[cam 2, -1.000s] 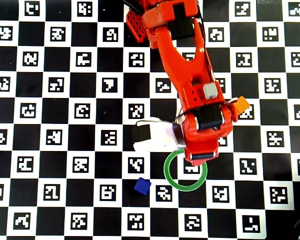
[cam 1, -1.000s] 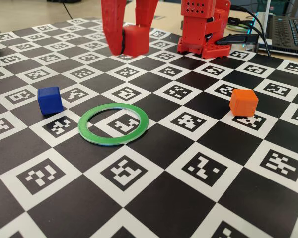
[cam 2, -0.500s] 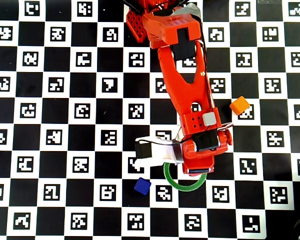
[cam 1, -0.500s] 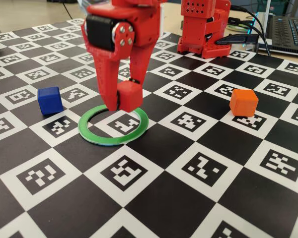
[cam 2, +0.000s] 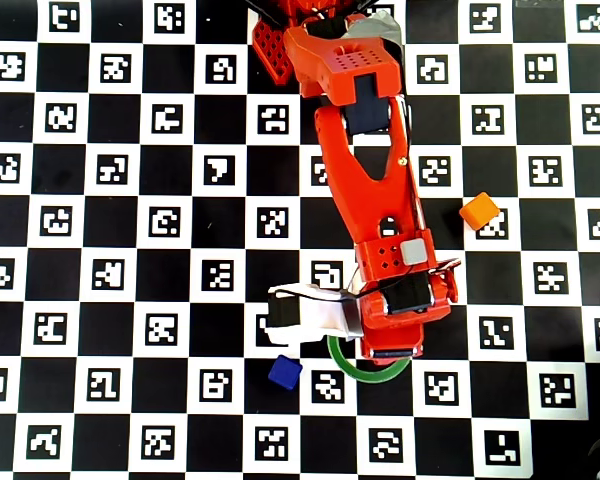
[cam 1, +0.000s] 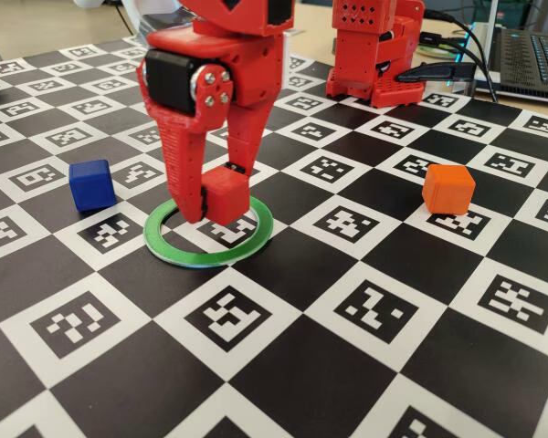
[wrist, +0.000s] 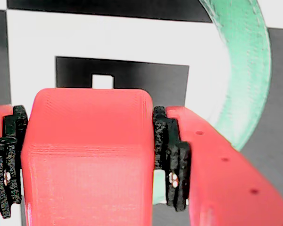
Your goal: Grab the red cube then put it in the green circle then put the blue cube on top and finally the orange cube on top
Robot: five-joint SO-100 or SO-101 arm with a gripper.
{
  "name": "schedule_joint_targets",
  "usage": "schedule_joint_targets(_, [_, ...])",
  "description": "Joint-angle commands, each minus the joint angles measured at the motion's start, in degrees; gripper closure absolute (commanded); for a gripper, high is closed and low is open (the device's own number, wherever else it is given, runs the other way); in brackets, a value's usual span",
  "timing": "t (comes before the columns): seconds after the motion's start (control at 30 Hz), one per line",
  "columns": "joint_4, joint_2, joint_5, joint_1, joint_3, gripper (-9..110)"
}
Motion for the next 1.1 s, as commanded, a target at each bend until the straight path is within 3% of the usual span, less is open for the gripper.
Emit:
schedule_joint_targets(0.0, [-0.70,2.46,-0.44,1.05,-4.13,95])
schedule_joint_targets(1.07, [-4.31,1.76,-1.76,1.67,2.46,94])
